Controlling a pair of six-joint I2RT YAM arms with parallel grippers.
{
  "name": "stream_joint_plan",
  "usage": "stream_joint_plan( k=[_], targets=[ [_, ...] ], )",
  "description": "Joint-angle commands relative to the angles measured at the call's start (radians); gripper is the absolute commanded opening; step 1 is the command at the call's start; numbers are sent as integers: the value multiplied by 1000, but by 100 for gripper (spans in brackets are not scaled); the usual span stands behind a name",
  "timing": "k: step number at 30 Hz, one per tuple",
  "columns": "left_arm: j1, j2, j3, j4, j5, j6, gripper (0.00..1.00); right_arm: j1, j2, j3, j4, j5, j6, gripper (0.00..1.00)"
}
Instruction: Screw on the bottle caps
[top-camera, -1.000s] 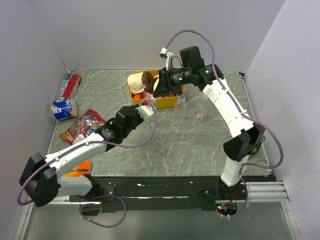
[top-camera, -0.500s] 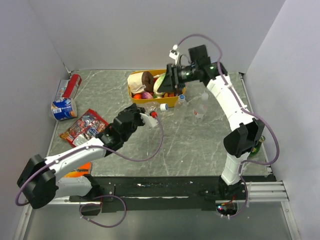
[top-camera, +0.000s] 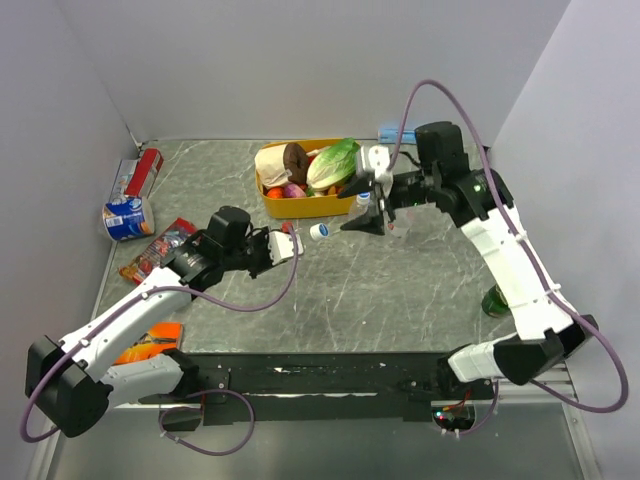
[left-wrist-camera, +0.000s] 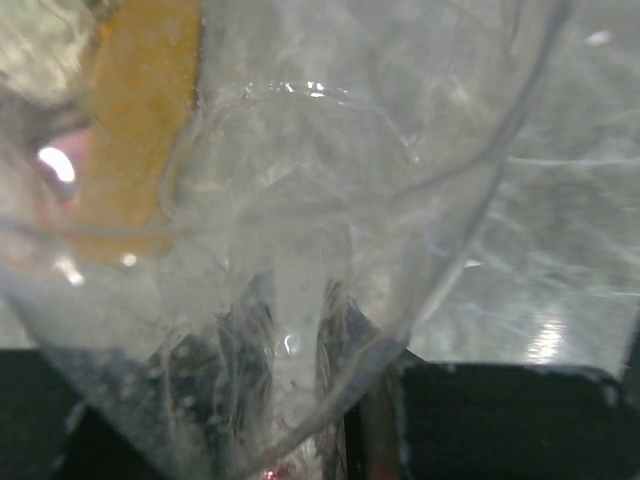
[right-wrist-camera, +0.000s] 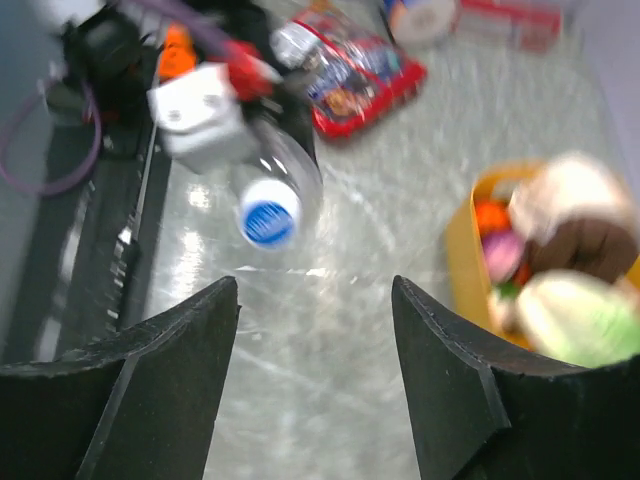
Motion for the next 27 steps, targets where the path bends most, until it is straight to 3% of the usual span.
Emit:
stream_joint_plan(
  k=[1, 18, 22, 27],
  targets=[
    [3, -3, 72, -40, 193, -37, 1, 77, -21, -8, 12, 25, -270, 70],
    [3, 12, 115, -1, 214, -77, 1, 141, 82, 87, -65, -96, -176, 61],
    [3, 20, 120, 14, 216, -86, 1, 143, 87, 76, -23, -118, -116, 55],
    [5, 24, 121, 32, 213, -115, 1, 147, 106, 70, 36, -142, 18, 39]
  ],
)
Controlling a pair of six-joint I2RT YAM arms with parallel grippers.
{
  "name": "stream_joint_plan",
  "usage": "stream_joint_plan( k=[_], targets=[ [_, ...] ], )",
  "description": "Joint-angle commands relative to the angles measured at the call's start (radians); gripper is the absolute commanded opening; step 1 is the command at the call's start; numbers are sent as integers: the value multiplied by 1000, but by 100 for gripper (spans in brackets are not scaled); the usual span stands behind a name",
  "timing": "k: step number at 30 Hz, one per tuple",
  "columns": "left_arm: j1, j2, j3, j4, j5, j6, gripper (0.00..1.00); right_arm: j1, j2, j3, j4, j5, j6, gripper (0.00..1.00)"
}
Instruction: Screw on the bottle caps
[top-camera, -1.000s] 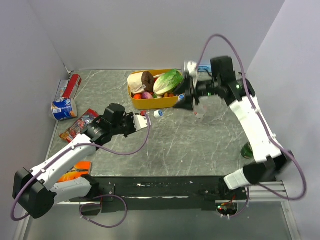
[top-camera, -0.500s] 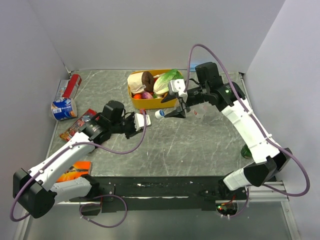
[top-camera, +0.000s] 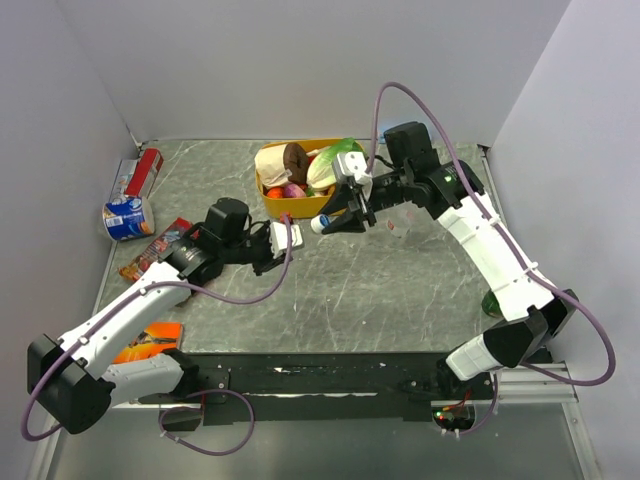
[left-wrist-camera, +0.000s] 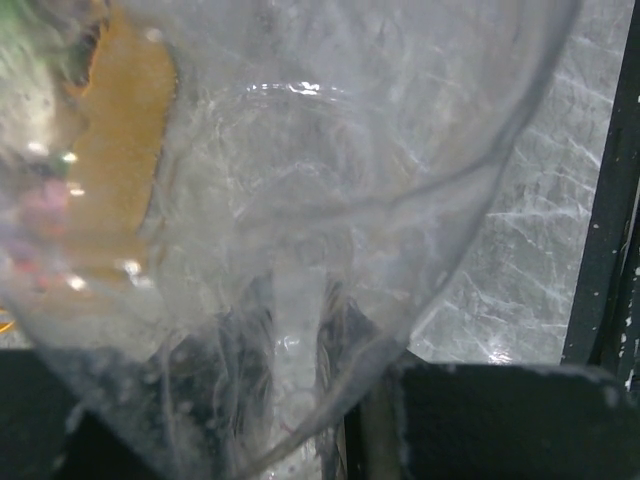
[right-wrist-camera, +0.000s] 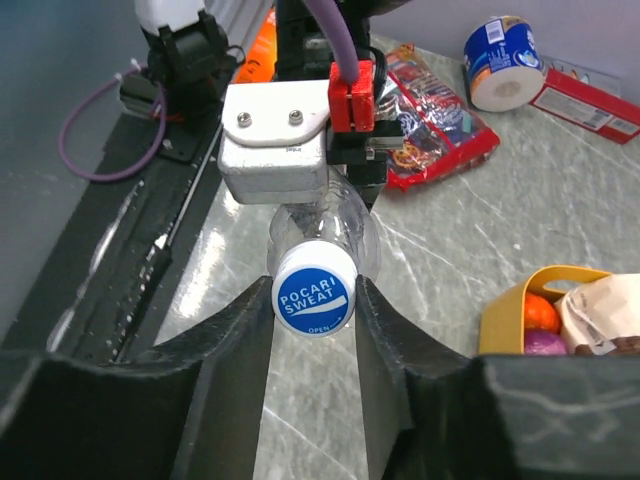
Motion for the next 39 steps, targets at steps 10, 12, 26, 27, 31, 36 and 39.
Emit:
stream_joint_plan(
  k=[10, 12, 26, 27, 31, 36, 39],
  targets=[
    [-2, 16, 10, 218, -83, -229, 1, 40, 39, -38, 573, 152, 872, 0],
    [-2, 22, 10, 233, -101, -257, 7, 49, 64, -15, 552, 182, 886, 0],
    [87, -157, -190, -6, -292, -78, 96, 46, 170, 173, 239, 452, 541, 0],
    [111, -194, -199, -38, -278, -55, 96, 46, 173, 170, 234, 469, 529, 0],
    [137, -266, -227, -208, -245, 20, 96, 46, 204, 161, 219, 514, 492, 0],
    [156, -294, -257, -222, -297, -36, 96, 48, 202, 66, 288, 538, 455, 0],
    [171, -305, -273, -201, -284, -67, 96, 54, 211, 23, 331, 570, 436, 0]
  ],
)
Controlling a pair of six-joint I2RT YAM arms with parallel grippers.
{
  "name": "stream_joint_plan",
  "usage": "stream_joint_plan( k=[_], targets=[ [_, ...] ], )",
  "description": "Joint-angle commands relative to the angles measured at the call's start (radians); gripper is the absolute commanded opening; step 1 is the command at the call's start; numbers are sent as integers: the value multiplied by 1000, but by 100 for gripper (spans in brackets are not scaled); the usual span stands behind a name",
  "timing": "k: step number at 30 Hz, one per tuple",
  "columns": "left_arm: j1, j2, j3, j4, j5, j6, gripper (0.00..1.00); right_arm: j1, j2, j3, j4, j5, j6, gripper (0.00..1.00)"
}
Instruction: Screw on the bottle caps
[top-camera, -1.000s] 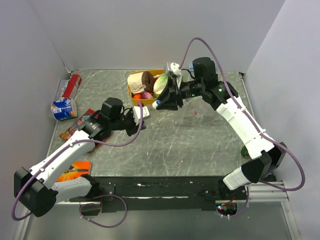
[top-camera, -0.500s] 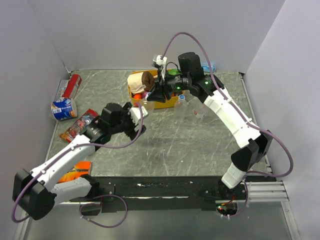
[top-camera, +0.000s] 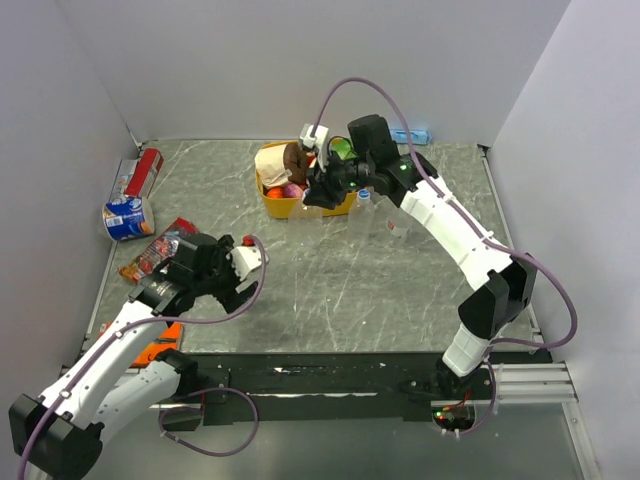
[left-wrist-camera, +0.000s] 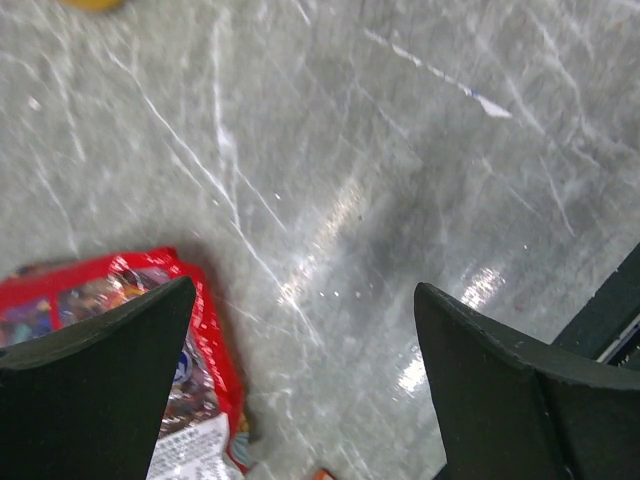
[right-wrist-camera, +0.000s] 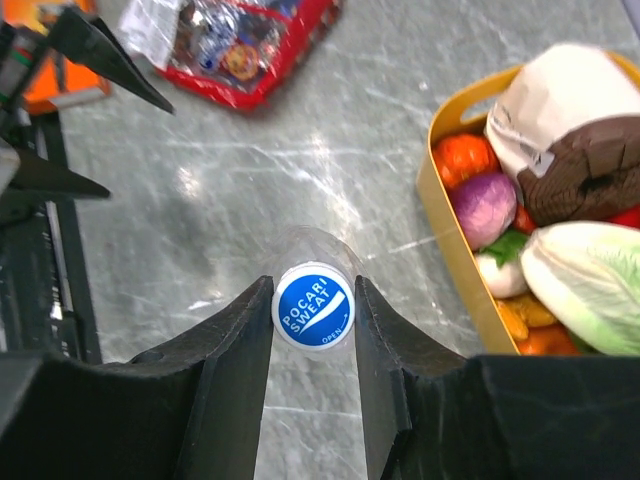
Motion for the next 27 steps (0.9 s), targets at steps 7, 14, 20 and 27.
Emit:
stream_joint_plan(
  k=[7, 14, 20, 27],
  targets=[
    [45, -6, -19, 0, 0, -30, 96, 4, 28, -111, 164, 74, -66, 0],
    [45, 19, -27, 24, 8, -31, 96, 2, 51, -189, 267, 91, -46, 0],
    [47, 40, -14, 23, 14, -25, 96, 4, 69, -200, 287, 99, -50, 4],
    [45, 51, -11, 29, 15, -22, 96, 4, 94, -203, 286, 113, -38, 13]
  ],
)
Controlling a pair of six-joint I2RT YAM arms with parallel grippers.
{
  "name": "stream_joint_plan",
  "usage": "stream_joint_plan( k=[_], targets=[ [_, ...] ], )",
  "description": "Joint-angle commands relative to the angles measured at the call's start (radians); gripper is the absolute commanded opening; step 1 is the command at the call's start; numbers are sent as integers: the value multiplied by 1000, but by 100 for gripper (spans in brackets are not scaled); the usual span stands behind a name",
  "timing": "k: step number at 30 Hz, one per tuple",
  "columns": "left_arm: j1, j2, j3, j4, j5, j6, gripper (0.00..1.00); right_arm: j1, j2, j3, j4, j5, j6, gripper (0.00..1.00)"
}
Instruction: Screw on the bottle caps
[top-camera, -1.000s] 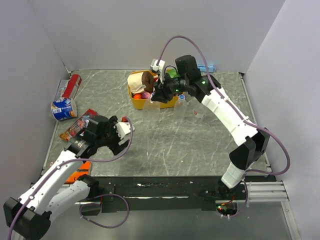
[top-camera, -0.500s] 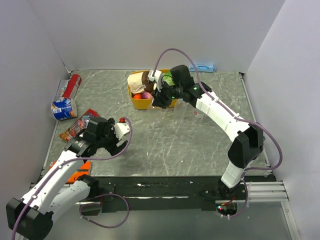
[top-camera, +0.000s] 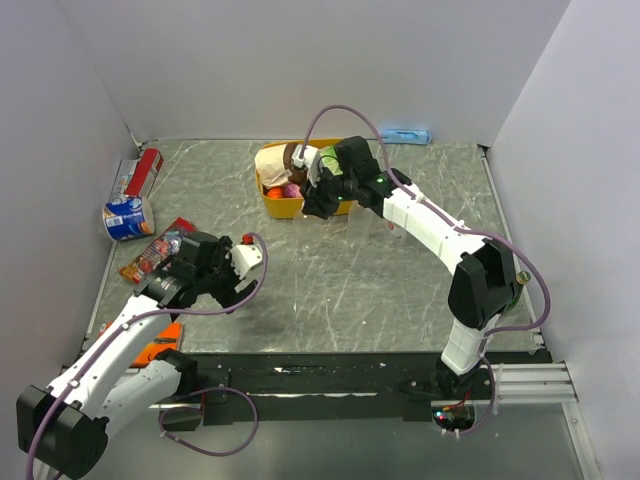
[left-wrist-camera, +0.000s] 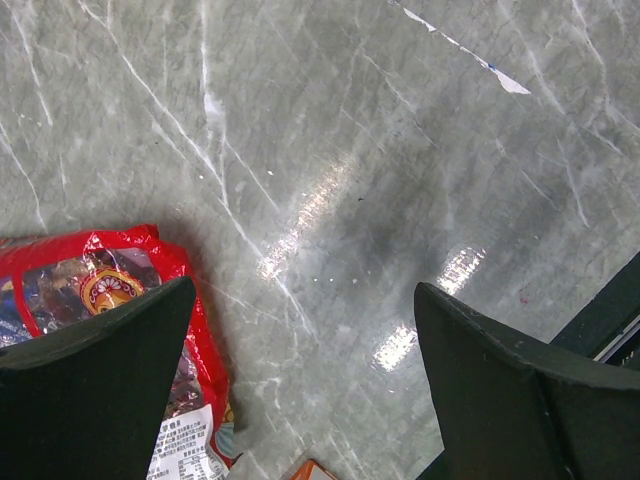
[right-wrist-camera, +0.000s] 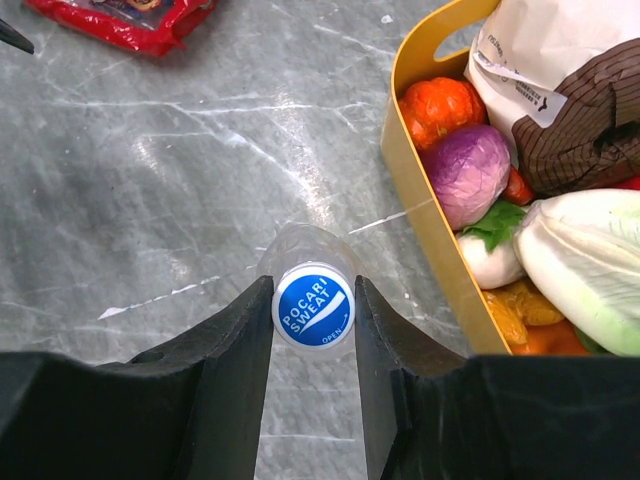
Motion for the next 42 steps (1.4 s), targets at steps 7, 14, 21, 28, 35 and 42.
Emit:
stream_joint_plan(
  k=[7, 14, 21, 28, 35, 42],
  targets=[
    [5, 7, 13, 28, 12, 0, 96, 2, 30, 17, 58, 39, 44, 44],
    [5, 13, 13, 35, 15, 3, 96, 2, 54, 45, 39, 47, 53, 52],
    [7, 14, 11, 38, 20, 3, 96, 2, 64, 57, 45, 53, 61, 66],
    [5, 14, 7, 46, 29, -2, 96, 2, 38, 79, 50, 33, 76, 86],
    [5, 4, -12, 70, 23, -22, 96, 3, -33, 122, 21, 93, 132, 100],
    [7, -2, -27, 139, -21, -103, 96, 9, -156, 99, 39, 272, 342, 100]
  ],
)
